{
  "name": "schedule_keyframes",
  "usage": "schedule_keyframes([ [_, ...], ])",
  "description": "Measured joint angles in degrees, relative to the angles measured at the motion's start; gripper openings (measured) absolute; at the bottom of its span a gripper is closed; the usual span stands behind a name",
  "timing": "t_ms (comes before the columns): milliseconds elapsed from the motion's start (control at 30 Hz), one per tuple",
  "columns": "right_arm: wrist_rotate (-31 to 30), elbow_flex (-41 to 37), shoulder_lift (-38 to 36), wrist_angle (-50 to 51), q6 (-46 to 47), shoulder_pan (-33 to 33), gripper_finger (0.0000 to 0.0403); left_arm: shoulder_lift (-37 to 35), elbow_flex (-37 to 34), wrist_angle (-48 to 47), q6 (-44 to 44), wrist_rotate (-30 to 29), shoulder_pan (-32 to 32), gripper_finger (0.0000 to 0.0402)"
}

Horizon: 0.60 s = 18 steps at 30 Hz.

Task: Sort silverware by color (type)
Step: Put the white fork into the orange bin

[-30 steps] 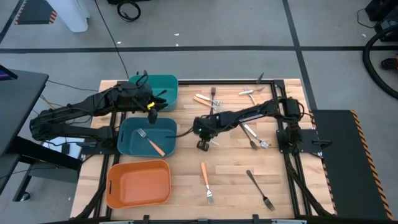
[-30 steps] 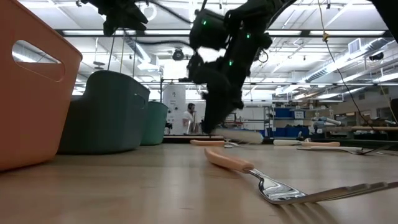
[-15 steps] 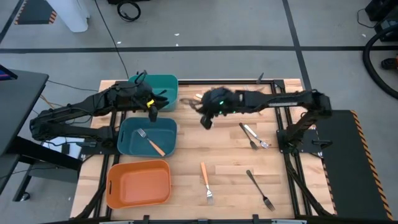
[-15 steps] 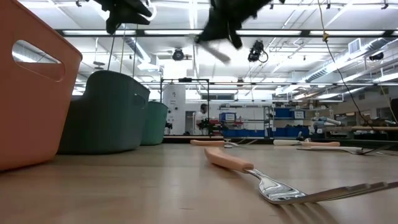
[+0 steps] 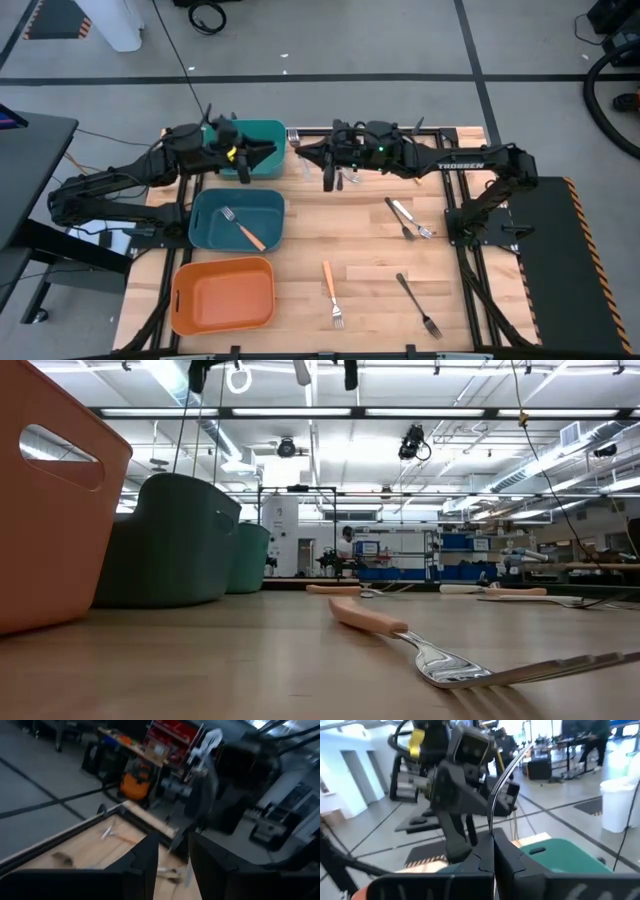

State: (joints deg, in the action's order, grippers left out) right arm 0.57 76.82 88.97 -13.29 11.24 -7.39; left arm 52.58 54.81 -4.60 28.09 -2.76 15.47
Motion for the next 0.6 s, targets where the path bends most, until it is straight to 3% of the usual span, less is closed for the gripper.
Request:
schedule_keyframes([
  [333, 2.1, 0.0, -0.1, -1.7, 2.1, 0.0, 0.0000, 0.0, 0.0, 6.8, 2.8, 6.0, 0.0, 0.0117],
  [600, 2.1, 0.0, 0.0, -1.9, 2.1, 0.2, 0.0000, 0.9, 0.0, 7.2, 2.6, 7.0, 0.0, 0.0117],
])
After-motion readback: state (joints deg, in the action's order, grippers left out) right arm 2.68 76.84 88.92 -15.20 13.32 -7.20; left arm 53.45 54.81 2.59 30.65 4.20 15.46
